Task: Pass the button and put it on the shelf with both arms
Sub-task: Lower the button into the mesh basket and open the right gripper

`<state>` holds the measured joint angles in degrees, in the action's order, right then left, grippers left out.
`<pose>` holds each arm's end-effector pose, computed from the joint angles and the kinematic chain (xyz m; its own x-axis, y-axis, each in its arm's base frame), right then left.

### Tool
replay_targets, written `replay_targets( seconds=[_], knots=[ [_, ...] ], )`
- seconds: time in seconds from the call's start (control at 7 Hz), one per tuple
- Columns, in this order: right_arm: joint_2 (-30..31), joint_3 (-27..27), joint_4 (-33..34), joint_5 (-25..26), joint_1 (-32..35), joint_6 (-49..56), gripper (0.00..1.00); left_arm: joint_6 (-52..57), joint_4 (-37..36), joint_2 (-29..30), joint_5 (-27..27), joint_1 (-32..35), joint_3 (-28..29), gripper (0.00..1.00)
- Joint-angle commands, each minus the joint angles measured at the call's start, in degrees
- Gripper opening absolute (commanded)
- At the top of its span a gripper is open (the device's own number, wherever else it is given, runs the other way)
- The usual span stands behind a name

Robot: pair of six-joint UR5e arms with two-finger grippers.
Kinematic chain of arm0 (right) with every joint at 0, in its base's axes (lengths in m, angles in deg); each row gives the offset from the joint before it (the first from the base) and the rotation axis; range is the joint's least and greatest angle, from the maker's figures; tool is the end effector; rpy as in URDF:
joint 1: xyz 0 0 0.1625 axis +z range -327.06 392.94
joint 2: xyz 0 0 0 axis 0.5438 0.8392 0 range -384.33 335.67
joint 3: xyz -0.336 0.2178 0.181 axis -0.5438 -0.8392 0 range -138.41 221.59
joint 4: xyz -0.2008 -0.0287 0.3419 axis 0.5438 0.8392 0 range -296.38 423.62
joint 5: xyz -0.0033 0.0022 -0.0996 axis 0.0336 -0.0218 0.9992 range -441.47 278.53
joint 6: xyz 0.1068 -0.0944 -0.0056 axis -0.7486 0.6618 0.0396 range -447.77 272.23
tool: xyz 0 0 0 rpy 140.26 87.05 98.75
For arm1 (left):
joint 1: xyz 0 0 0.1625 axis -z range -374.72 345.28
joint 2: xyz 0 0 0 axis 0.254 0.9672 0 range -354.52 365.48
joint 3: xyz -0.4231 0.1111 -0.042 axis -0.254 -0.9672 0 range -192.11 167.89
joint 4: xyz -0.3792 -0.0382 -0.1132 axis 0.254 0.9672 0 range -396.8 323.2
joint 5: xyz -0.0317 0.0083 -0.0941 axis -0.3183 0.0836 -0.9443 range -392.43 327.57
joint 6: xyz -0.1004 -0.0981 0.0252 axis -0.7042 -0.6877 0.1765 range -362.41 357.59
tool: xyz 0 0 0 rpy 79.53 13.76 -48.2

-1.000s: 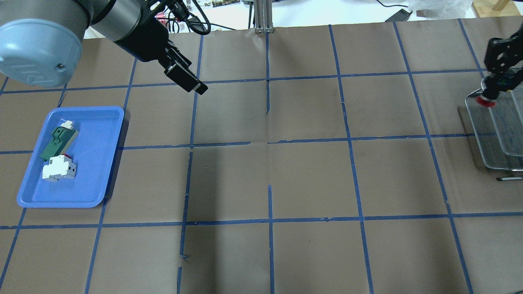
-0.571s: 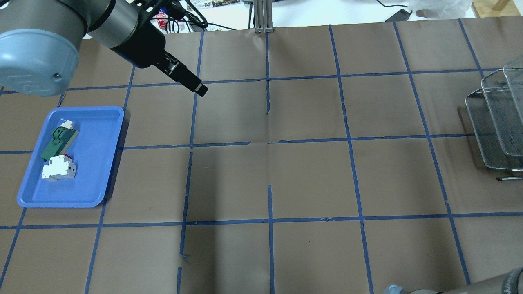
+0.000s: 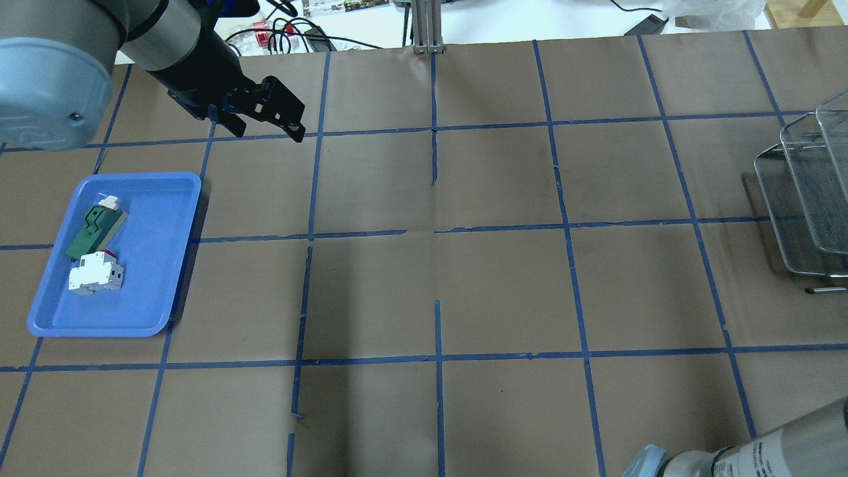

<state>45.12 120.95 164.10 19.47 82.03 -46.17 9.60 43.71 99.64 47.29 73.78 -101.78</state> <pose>-0.3286 -0.5412 0.3703 -0.9887 -0.0199 0.1484 -0.0021 0.9929 0.1187 -0.1451 -0.5225 0.4460 -0.9680 0.1988 0.1531 0.1791 0.9747 -0.1333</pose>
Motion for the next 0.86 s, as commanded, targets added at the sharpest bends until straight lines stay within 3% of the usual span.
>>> replay_targets(
  seconds=[0.0, 0.29, 0.71],
  knots=[
    [-0.10, 0.00, 0.25, -1.02, -0.31, -0.03, 1.00, -5.94, 0.34, 0.76, 8.21, 0.97, 2.73, 1.00],
    [0.33, -0.09, -0.37, -1.02, -0.30, -0.21, 1.00, -9.37, 3.40, -0.20, 10.17, 1.07, 4.15, 1.00],
    [10.50, 1.05, -12.03, -3.54, 2.93, -1.34, 1.00, -9.72, 4.21, -0.11, 10.10, 1.07, 3.72, 1.00]
  ],
)
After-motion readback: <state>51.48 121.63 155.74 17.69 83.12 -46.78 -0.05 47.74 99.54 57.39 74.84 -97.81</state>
